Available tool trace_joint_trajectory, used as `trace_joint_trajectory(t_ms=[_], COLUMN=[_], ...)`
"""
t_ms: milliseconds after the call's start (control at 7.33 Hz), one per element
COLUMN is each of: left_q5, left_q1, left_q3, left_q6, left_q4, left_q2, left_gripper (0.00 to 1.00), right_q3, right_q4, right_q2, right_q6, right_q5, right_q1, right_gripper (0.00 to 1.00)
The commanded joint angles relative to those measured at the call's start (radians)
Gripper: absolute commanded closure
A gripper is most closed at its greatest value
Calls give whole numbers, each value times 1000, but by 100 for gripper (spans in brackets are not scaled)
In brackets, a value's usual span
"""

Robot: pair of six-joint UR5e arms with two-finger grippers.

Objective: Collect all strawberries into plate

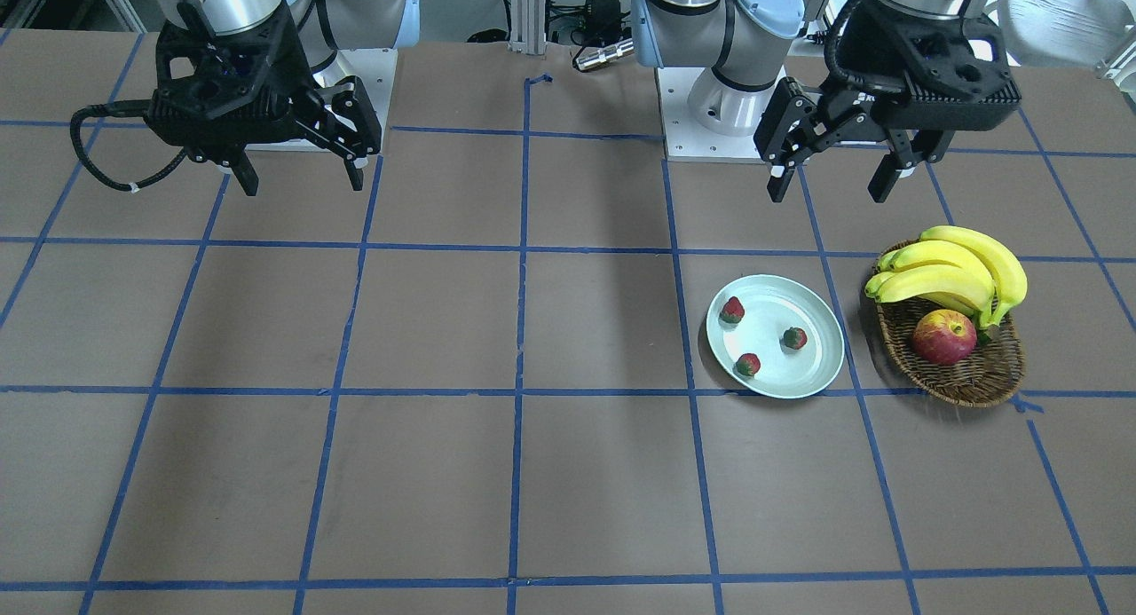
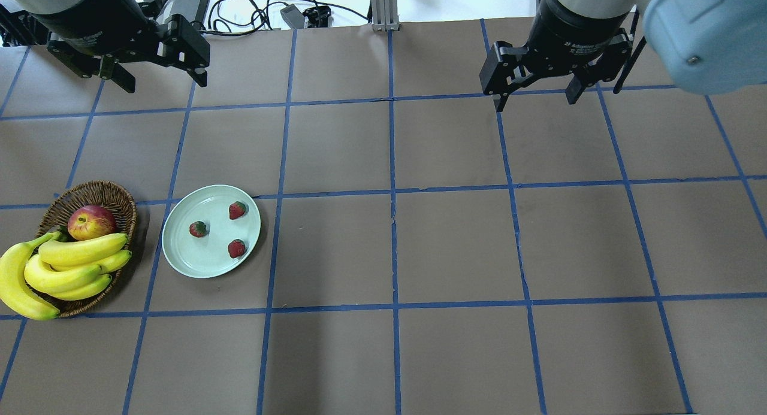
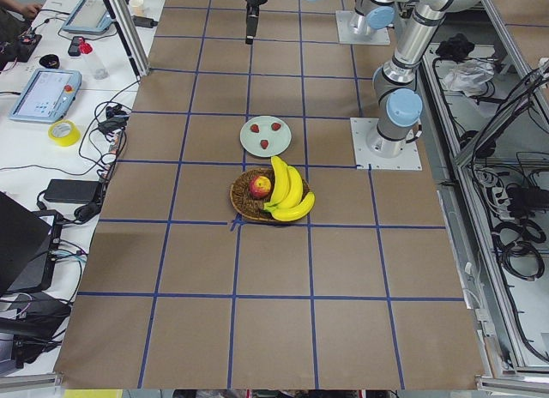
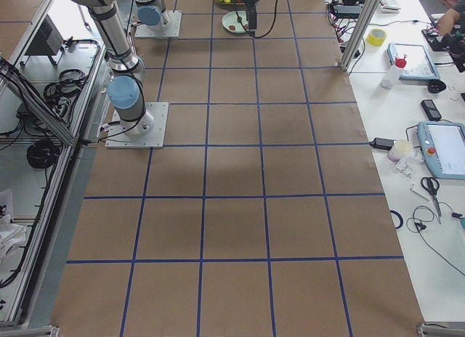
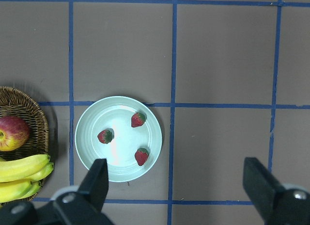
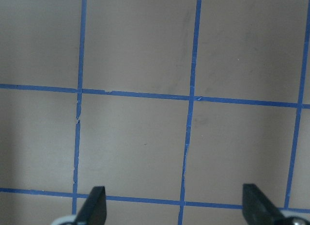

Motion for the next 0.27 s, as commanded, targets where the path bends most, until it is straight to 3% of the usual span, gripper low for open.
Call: trace_joint_trajectory(t_ms=[0, 136], left_q5=[-3, -3], left_q1=[0, 0], left_q3=[0, 0], left_q6=[1, -1], left_q4=[0, 0], left_q2=[1, 1], left_gripper=[0, 0], right_q3=[0, 0], right_q4=[0, 0], right_q2=[0, 0], right_q6=[0, 0], right_q5=[0, 1], right_q1=[0, 0], right_gripper=[0, 0])
